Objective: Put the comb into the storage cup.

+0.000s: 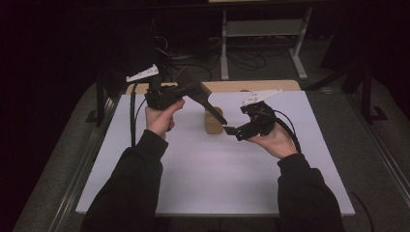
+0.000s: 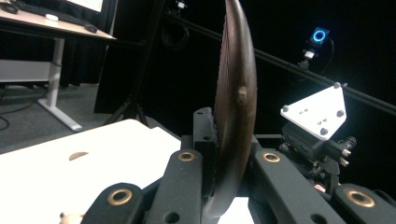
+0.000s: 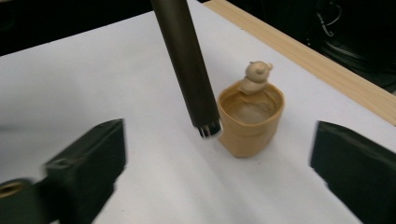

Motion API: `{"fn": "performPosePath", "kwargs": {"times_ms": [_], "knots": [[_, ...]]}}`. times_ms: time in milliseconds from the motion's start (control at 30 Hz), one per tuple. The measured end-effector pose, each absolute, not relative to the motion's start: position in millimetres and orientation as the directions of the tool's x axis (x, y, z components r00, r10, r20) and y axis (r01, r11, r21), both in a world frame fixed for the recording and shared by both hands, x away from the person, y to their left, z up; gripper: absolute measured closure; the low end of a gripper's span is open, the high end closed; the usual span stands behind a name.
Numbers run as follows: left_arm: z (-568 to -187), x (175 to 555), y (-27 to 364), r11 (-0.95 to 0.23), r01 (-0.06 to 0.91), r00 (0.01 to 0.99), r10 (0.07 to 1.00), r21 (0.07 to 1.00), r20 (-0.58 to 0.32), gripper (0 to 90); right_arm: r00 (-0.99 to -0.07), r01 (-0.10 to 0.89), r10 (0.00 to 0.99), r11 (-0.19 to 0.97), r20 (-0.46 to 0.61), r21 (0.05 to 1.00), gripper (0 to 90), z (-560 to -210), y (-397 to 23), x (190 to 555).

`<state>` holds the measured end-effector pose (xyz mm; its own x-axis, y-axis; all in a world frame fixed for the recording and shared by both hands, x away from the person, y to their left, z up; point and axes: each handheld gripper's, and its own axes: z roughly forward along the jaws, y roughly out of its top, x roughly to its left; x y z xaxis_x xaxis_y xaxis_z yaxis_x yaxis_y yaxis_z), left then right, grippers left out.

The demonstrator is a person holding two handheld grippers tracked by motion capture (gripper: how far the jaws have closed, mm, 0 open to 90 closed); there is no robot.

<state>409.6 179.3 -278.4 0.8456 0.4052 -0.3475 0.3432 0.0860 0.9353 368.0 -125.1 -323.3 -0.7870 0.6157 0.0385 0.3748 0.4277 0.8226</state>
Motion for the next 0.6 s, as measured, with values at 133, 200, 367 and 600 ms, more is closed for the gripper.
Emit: {"fn": "performPosePath", "kwargs": {"times_ms": [133, 200, 367, 600], "knots": [[-272, 414, 178, 0.062, 0.321, 0.852, 0.416, 0.945, -0.317, 85.7, -0.768, 0.398, 0.637, 0.391, 0.068, 0.83, 0.0, -330, -135, 367], [-270, 416, 177, 0.05, 0.314, 0.854, 0.42, 0.948, -0.306, 85.7, -0.764, 0.409, 0.639, 0.376, 0.088, 0.831, 0.0, -334, -140, 366], [-262, 420, 175, 0.018, 0.292, 0.859, 0.434, 0.956, -0.271, 85.7, -0.753, 0.43, 0.648, 0.358, 0.111, 0.829, 0.0, -343, -149, 361], [-252, 422, 170, 0.002, 0.269, 0.86, 0.449, 0.963, -0.241, 85.7, -0.758, 0.434, 0.639, 0.344, 0.132, 0.833, 0.0, -355, -164, 354]]}}
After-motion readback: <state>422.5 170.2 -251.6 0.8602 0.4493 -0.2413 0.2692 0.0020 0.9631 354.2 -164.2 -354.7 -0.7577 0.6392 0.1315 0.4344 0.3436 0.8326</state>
